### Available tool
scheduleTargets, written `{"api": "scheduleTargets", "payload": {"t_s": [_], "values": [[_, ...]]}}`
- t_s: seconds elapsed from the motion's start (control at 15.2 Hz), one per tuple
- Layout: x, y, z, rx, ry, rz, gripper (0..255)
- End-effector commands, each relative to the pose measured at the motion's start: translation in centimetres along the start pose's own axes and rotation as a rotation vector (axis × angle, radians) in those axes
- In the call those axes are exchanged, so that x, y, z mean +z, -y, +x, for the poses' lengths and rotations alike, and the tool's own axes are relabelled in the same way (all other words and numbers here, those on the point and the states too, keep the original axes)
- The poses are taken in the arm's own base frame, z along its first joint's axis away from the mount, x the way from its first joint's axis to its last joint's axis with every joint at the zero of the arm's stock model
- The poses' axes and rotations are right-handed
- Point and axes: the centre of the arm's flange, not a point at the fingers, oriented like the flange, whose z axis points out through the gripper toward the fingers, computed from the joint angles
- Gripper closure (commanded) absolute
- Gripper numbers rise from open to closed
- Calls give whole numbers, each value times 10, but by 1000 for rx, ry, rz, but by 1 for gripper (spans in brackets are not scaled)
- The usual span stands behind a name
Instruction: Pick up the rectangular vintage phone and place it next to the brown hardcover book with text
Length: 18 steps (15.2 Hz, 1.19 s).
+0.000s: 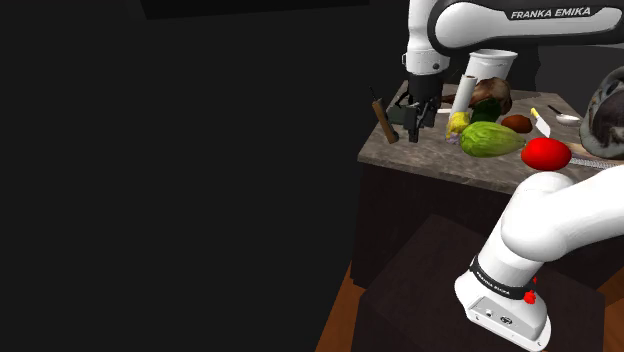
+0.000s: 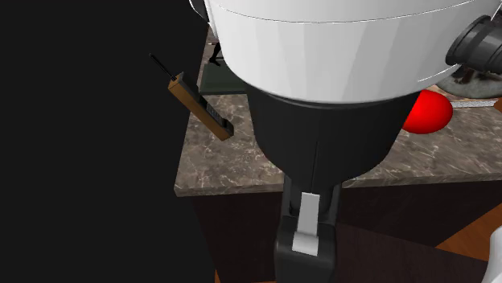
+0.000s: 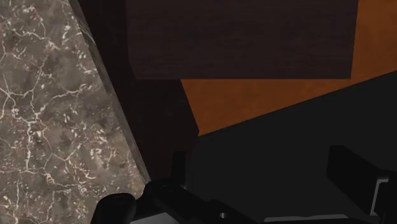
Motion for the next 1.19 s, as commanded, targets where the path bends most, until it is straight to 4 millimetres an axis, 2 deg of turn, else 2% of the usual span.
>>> {"api": "scheduleTargets", "payload": {"t_s": [0.0, 0.53, 1.12], "values": [[0, 0, 0, 0, 0, 0, 0], [16, -84, 46, -110, -141, 22, 0], [27, -171, 112, -234, -300, 46, 0]]}}
